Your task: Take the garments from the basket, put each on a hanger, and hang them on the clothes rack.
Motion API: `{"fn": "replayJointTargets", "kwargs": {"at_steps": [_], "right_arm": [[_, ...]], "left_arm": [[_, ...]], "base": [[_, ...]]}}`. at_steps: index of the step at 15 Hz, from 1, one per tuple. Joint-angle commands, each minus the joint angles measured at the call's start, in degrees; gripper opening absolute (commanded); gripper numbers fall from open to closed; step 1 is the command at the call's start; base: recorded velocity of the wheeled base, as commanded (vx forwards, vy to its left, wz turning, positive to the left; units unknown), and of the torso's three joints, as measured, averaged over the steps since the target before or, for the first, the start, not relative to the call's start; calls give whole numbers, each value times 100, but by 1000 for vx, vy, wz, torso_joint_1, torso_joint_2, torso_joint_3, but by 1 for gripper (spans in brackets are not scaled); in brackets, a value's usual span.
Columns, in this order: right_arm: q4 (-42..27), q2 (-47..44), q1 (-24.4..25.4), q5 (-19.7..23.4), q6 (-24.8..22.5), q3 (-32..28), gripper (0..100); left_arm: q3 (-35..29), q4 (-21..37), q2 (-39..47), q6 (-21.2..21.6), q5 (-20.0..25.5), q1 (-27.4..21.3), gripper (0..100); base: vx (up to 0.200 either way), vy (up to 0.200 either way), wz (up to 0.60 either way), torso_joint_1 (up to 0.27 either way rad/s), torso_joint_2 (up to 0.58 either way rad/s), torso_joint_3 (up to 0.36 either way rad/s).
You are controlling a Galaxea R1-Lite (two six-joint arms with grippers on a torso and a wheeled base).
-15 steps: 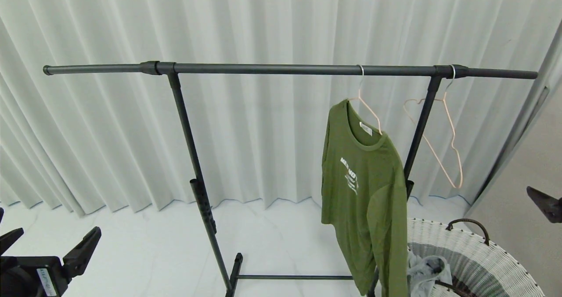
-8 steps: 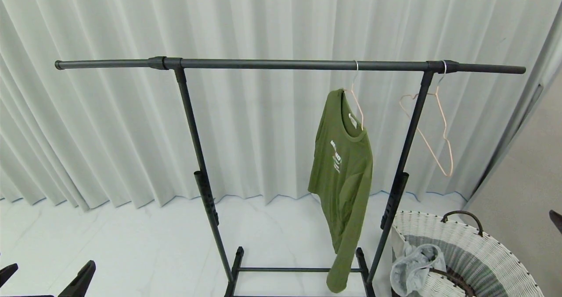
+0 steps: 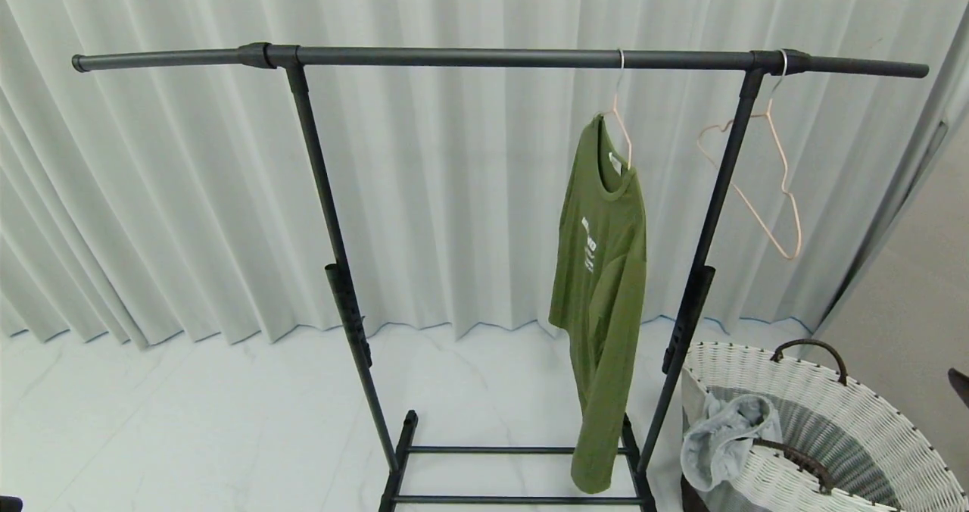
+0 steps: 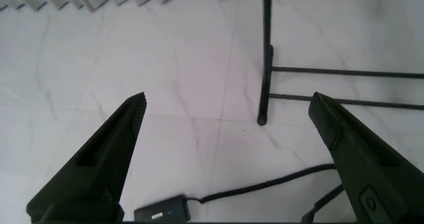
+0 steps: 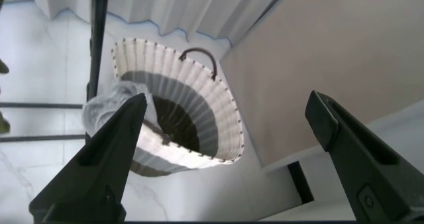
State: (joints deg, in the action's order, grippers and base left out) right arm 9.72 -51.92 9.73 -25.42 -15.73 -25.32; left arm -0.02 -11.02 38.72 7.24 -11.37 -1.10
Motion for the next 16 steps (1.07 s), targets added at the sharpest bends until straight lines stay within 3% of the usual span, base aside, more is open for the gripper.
{"fn": "replayJointTargets", "kwargs": {"at_steps": [1, 4, 11, 16], "right_arm": [[4, -90, 3, 2, -1, -8, 100], [4, -178, 3, 54, -1, 1, 100], [30, -442, -6, 221, -9, 71, 100], [39, -547, -6, 424, -537, 291, 100]], "left_arm": [[2, 12, -286, 58, 74, -31, 100], [-200, 12, -180, 515, 232, -163, 100], [-604, 3, 365, 375, 258, -136, 100], [-833, -5, 707, 234, 258, -101, 100]], "base": [[0, 0, 0, -198, 491, 281], [0, 0, 0, -193, 476, 279], [0, 0, 0, -167, 465, 295], [0, 0, 0, -48, 153, 101]]}}
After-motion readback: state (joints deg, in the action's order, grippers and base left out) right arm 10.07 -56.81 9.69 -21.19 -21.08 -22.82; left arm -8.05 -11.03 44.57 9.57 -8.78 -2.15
